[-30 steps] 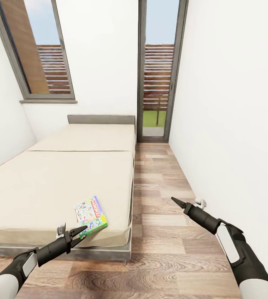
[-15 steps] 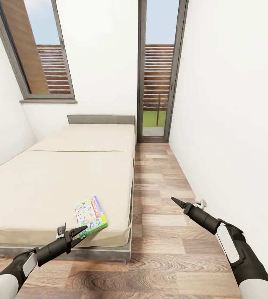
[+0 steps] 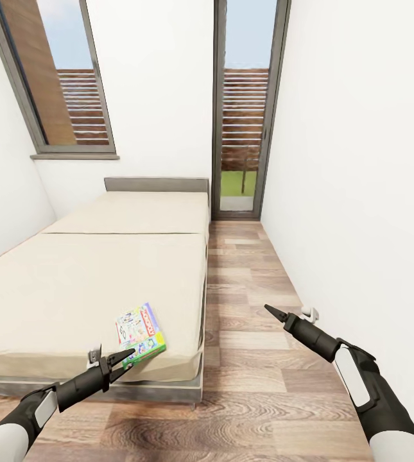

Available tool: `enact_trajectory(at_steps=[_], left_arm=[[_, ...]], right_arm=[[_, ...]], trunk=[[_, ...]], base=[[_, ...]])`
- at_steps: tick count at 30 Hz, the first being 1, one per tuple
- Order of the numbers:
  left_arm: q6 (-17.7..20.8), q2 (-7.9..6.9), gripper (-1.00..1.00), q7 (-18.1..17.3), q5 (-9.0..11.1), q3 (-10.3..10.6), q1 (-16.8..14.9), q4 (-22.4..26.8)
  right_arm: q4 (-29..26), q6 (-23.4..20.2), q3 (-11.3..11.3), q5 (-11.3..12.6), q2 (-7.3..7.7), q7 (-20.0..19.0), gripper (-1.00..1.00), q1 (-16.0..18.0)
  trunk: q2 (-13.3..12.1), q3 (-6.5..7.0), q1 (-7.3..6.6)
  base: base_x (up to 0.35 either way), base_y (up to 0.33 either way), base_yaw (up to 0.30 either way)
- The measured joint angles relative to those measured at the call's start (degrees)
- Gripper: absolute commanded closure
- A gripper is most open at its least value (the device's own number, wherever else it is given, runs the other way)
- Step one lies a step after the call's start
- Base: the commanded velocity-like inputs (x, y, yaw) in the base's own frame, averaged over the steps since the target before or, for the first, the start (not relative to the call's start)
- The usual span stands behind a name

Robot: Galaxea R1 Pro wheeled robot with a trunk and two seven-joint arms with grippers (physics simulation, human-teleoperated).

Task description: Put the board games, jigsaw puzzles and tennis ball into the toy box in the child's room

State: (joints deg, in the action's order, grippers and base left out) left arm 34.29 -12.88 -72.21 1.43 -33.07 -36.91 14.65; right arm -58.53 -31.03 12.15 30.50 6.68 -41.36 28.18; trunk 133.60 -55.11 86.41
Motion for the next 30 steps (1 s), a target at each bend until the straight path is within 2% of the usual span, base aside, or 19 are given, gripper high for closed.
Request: enact_trajectory(at_steps=[3, 4, 8, 11, 16, 30], left_arm=[[0.00, 0.00, -1.00, 0.00, 0.00, 0.01, 0.00, 0.00], [0.02, -0.01, 1.00, 0.00, 0.00, 0.05, -0.02, 0.00], [-0.10, -0.02, 1.00, 0.13, -0.12, 0.34, -0.11, -0.02], [1.32, 0.01, 1.00, -0.48, 0.74, 0.33, -0.05, 0.02], [1.02, 0.01, 1.00, -1.85, 0.72, 0.19, 0.07, 0.02], [1.28, -0.11, 1.00, -1.97, 0.65, 0.50, -0.06, -0.02]], right_arm=[[0.00, 0.00, 0.00, 0.00, 0.00, -0.01, -1.00, 0.00], [0.00, 0.00, 0.00, 0.00, 0.00, 0.00, -1.00, 0.00], [0.00, 0.00, 0.00, 0.00, 0.00, 0.00, -1.00, 0.00], [0.00, 0.00, 0.00, 0.00, 0.00, -0.03, -1.00, 0.00], [0.00, 0.00, 0.00, 0.00, 0.00, -0.02, -1.00, 0.00], [0.00, 0.01, 0.08, 0.00, 0.00, -0.04, -1.00, 0.00]], trunk=[[0.00, 0.00, 0.00], [0.00, 0.00, 0.00], [0.00, 0.00, 0.00], [0.01, 0.00, -0.01], [0.01, 0.00, -0.01], [0.01, 0.00, -0.01]], base=[[0.000, 0.000, 0.000], [0.000, 0.000, 0.000], [0.000, 0.000, 0.000], [0.000, 0.000, 0.000], [0.000, 0.000, 0.000], [0.000, 0.000, 0.000]])
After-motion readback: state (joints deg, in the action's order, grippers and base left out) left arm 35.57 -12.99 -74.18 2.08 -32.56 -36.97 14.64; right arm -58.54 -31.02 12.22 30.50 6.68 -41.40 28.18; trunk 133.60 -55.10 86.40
